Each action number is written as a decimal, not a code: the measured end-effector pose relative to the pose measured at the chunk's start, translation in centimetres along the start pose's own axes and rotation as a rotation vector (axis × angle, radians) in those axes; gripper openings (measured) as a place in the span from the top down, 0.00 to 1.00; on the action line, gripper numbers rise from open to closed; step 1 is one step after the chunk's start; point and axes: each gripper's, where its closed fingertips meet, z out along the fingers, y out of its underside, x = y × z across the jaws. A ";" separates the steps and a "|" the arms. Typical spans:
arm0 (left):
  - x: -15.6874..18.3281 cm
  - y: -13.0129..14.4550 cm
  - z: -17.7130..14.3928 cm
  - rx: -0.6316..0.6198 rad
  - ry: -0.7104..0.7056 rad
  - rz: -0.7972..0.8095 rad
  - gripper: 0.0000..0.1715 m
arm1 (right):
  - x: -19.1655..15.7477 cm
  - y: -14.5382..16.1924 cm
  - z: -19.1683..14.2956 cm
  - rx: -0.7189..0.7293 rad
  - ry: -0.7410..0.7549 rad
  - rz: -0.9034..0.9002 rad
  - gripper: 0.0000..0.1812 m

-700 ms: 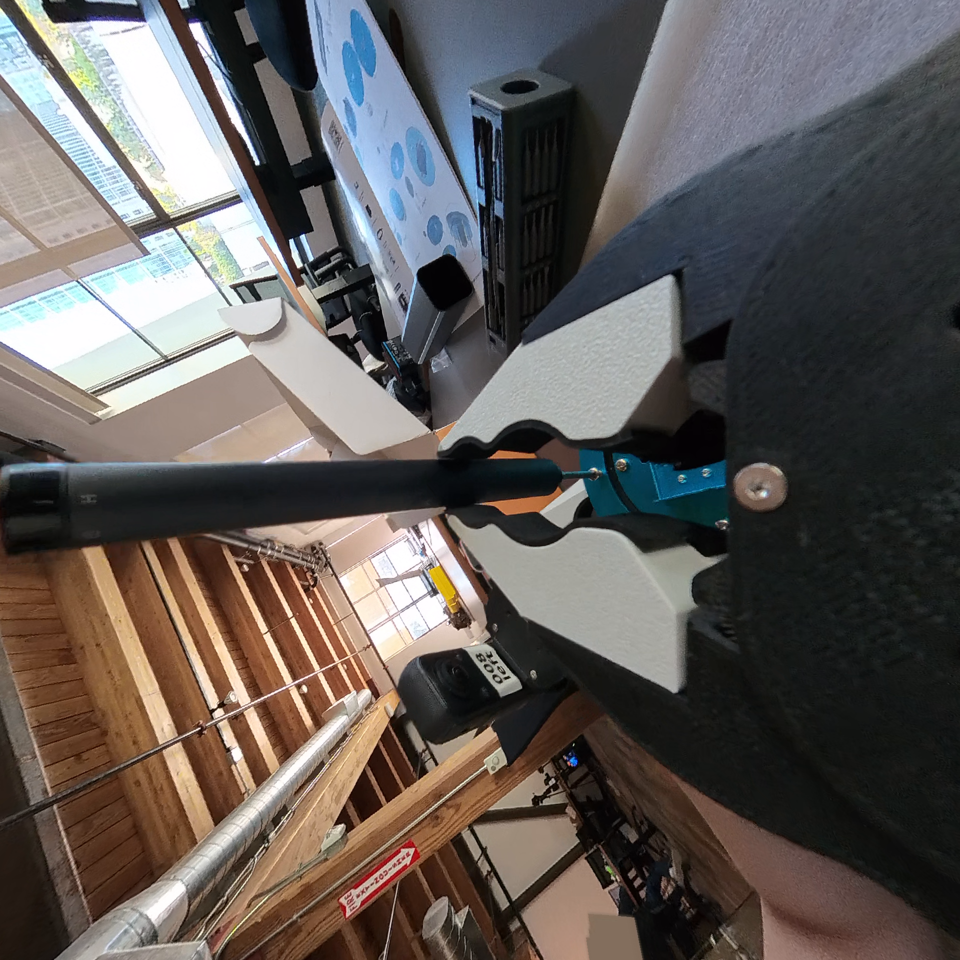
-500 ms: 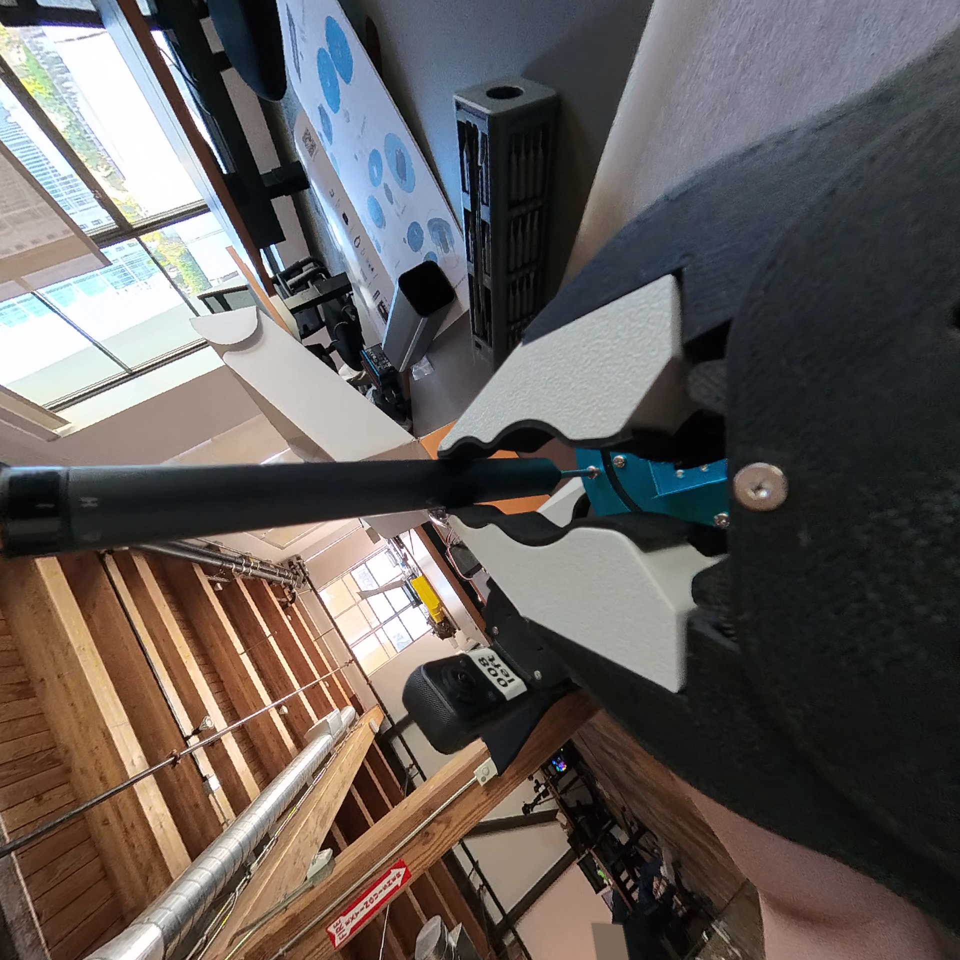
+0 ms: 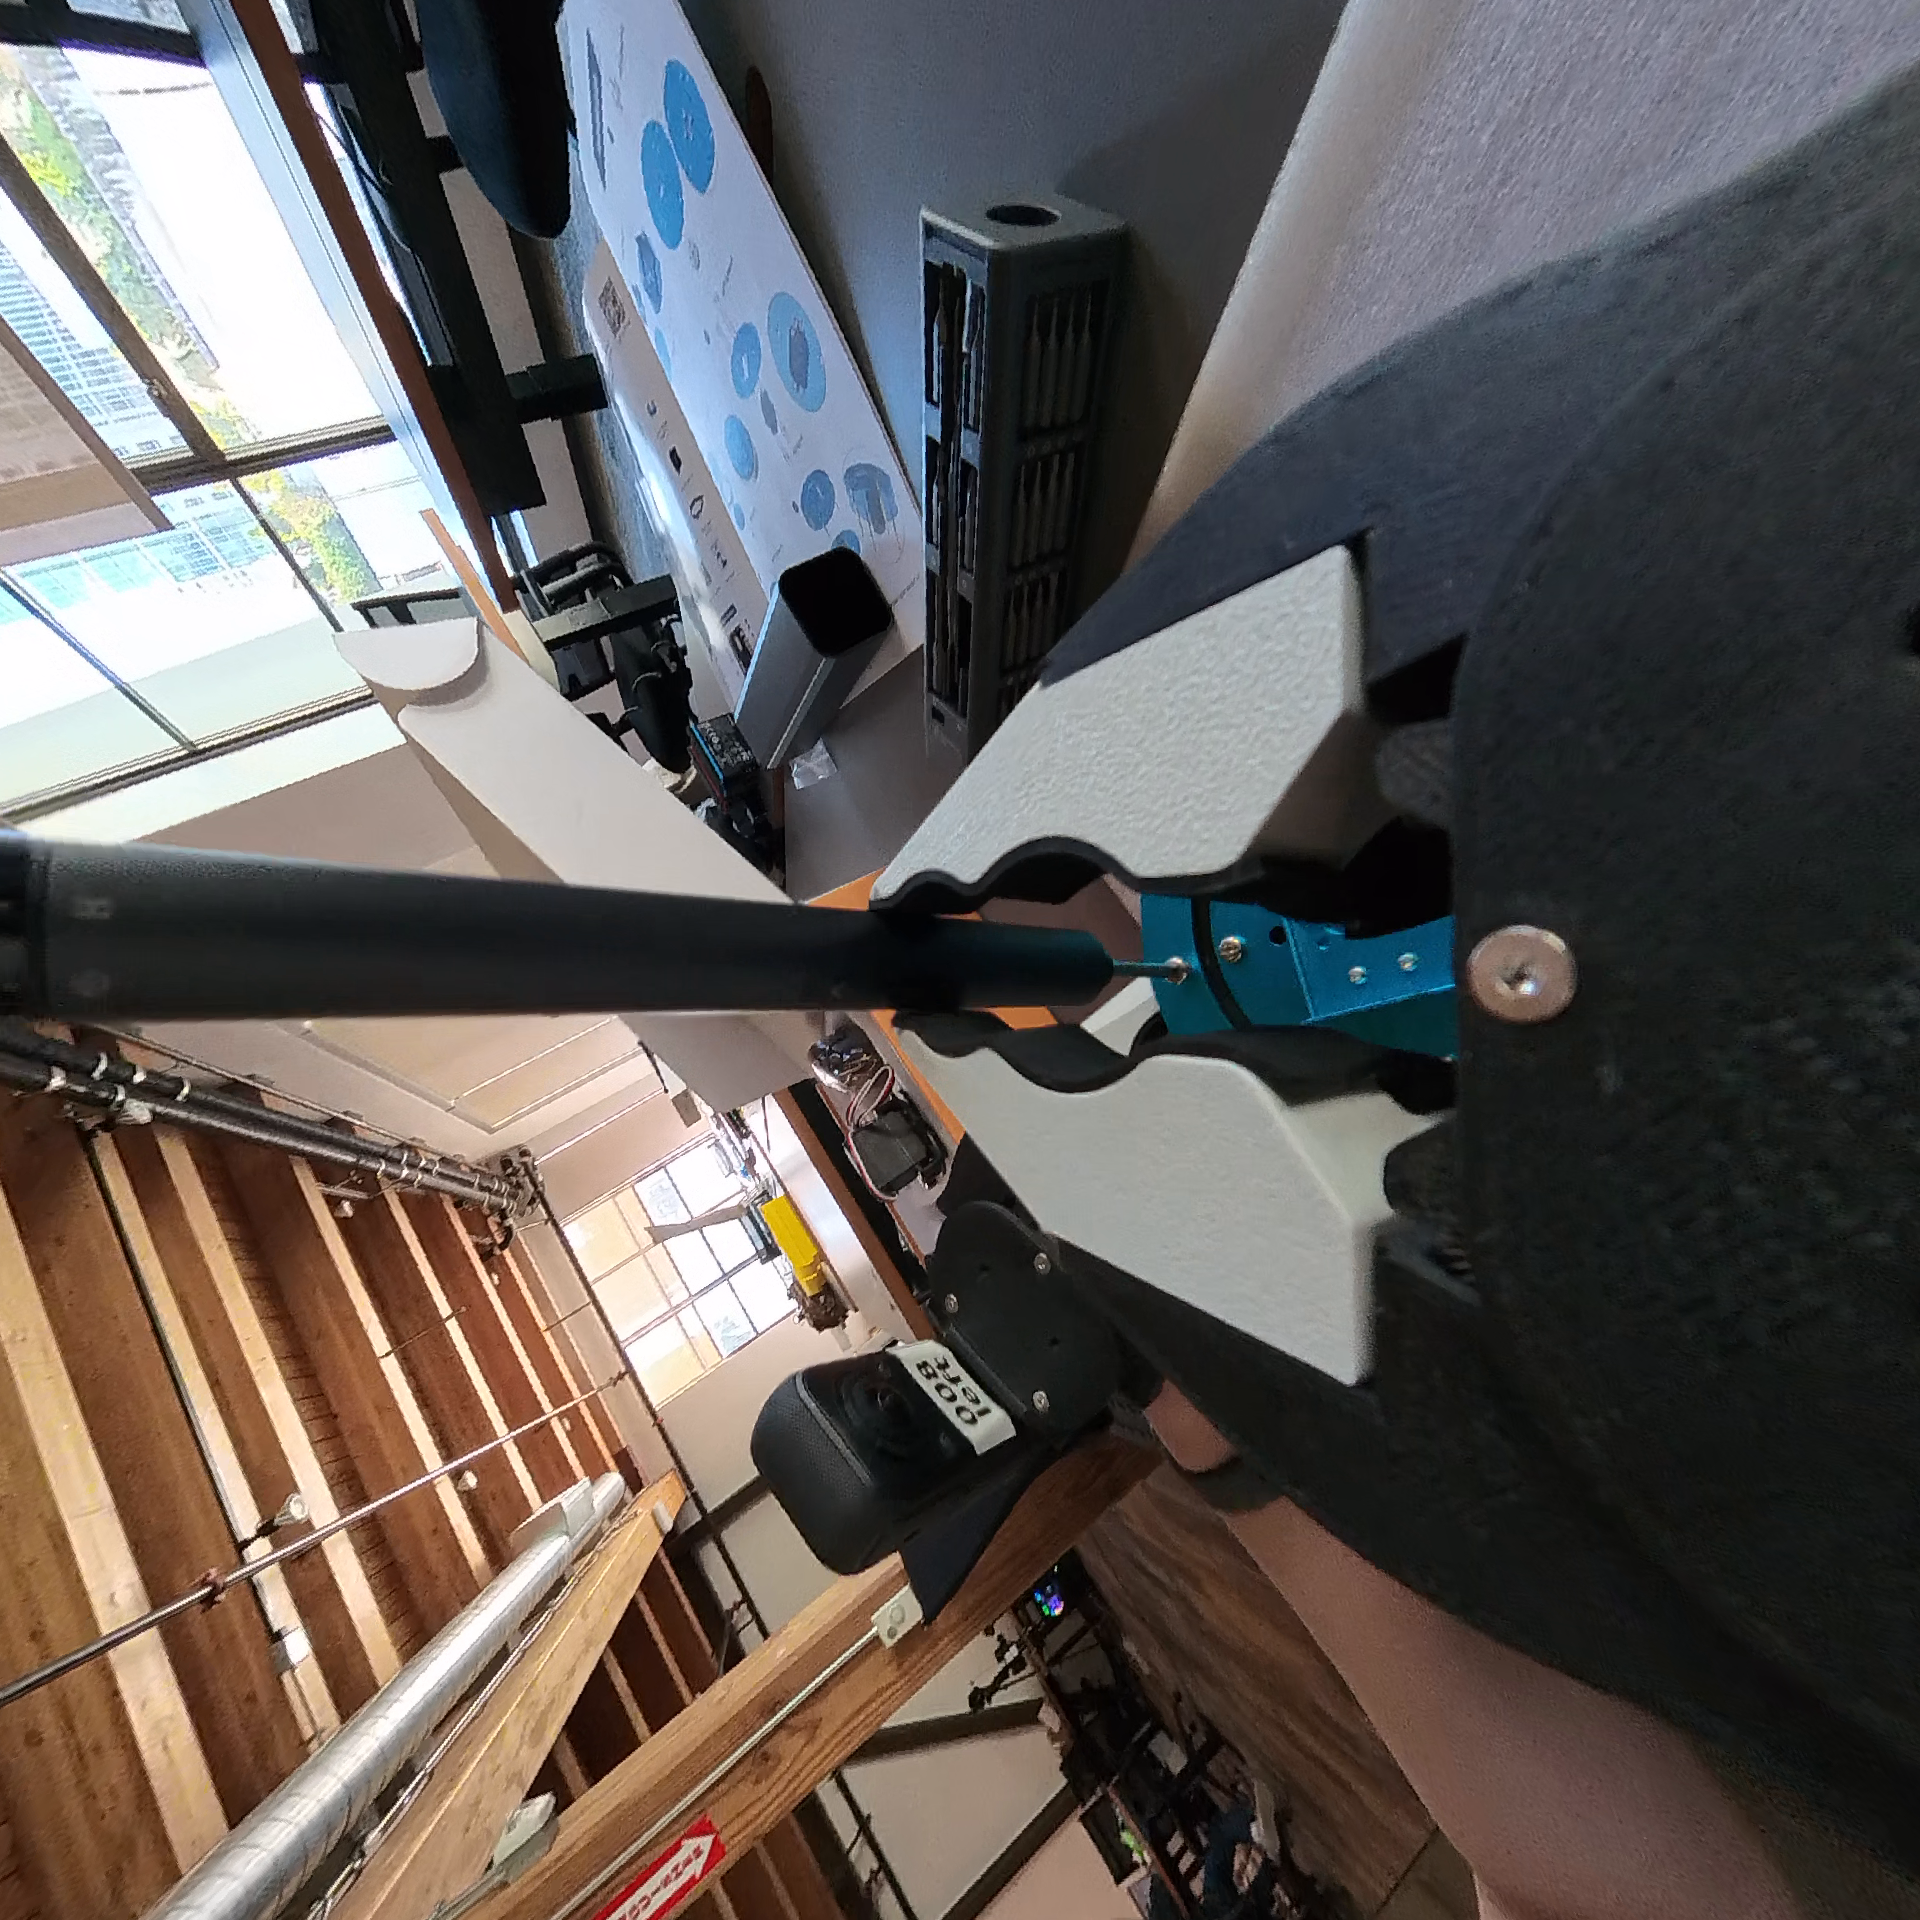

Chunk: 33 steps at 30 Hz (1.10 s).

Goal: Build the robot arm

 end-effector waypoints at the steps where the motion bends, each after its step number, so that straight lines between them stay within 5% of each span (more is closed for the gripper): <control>1: 0.0 0.0 0.0 0.000 0.000 0.000 0.98 | -0.2 0.0 0.0 0.003 -0.013 0.007 0.91; 12: 0.0 0.3 0.0 -0.014 0.007 -0.011 0.97 | -1.0 0.7 0.6 -0.165 0.000 -0.064 0.91; 25: 0.0 0.3 0.2 -0.016 0.001 -0.012 0.98 | 0.8 0.7 -0.2 -0.176 0.419 -0.032 0.90; 33: 0.0 0.4 0.2 -0.020 0.008 -0.025 0.98 | 0.0 1.2 -0.2 -0.318 0.350 -0.041 0.90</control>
